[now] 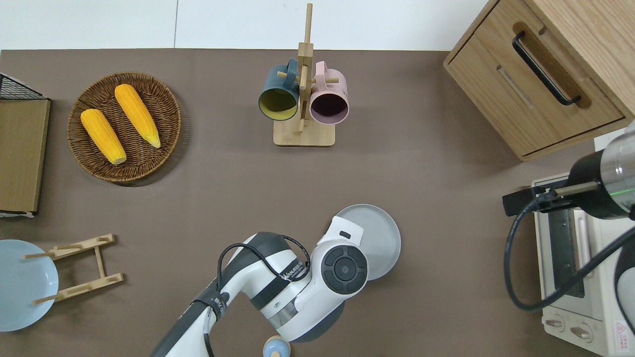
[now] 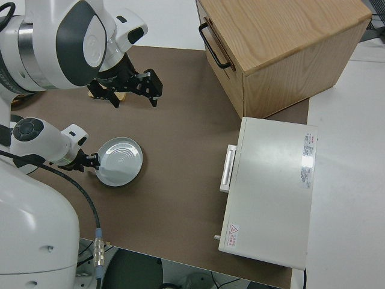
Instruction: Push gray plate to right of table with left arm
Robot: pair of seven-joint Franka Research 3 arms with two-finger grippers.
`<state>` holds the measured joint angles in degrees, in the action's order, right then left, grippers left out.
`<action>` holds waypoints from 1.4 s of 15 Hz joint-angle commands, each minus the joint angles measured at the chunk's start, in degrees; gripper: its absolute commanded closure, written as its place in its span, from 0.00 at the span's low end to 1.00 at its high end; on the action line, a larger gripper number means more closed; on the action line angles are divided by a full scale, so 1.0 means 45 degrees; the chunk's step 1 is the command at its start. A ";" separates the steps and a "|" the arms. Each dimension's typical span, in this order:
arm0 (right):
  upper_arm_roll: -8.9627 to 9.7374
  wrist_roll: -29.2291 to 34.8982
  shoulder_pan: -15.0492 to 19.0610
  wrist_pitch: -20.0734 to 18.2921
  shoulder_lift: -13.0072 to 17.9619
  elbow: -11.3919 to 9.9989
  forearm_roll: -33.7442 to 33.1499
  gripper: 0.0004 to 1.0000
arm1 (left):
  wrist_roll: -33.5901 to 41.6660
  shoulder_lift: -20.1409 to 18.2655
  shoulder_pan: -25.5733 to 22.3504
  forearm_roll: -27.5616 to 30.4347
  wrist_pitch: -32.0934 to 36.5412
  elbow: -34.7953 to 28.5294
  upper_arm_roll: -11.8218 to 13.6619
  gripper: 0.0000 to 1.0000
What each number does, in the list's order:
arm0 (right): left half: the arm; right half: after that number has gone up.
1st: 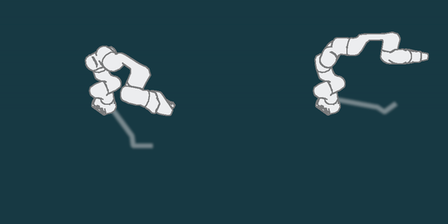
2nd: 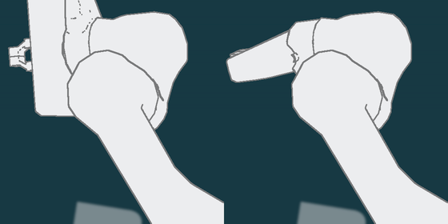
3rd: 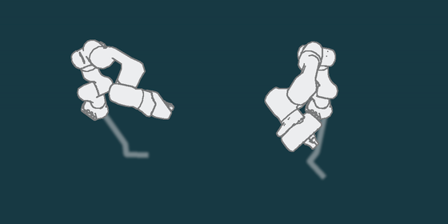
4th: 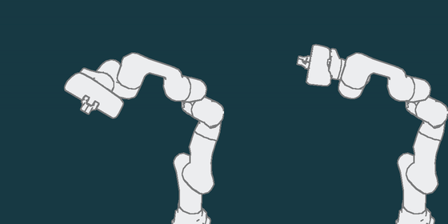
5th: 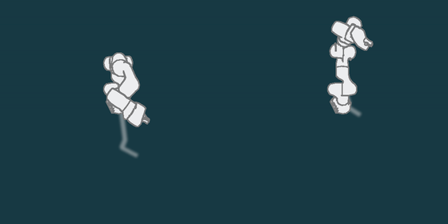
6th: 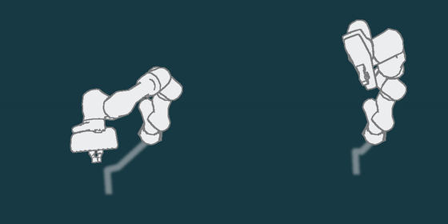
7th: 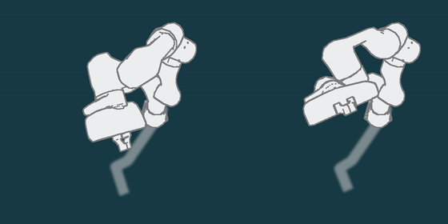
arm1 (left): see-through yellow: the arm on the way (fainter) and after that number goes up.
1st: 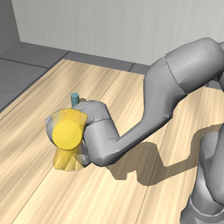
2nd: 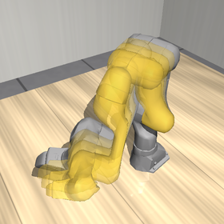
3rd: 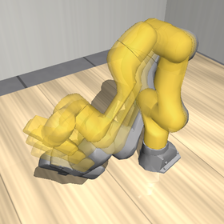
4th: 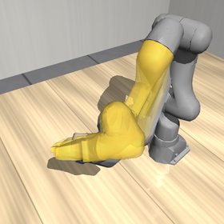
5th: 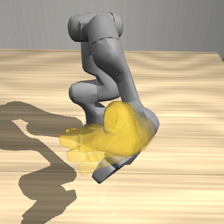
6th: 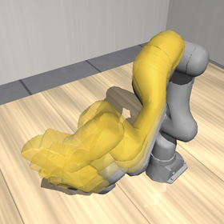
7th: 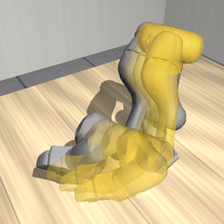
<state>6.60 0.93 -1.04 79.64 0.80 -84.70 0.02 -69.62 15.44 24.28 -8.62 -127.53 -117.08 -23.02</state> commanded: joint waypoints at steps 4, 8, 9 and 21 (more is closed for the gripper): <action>0.0214 0.0165 0.0251 -0.0198 0.0037 0.0111 0.0054 0.02 | 0.2066 -0.0557 -0.0668 0.0058 0.2124 0.0901 0.0056 0.00; 0.0214 0.0165 0.0251 -0.0198 0.0037 0.0111 0.0055 0.02 | 0.6453 -0.2233 -0.2926 0.1617 0.4737 0.1485 0.0076 0.00; 0.0195 0.0165 0.0251 -0.0198 0.0037 0.0111 0.0054 0.02 | 0.7318 -0.2529 -0.3670 0.2028 0.5364 0.1778 0.0076 0.00; 0.0195 0.0165 0.0251 -0.0198 0.0037 0.0111 0.0074 0.02 | 1.2229 -0.4427 -0.8424 0.2384 0.8515 0.4358 0.0836 0.00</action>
<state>6.60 0.92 -1.04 79.64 0.80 -84.70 0.02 -15.96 -5.66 -13.08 1.82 -91.15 -100.19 -20.22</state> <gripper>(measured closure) 0.013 0.000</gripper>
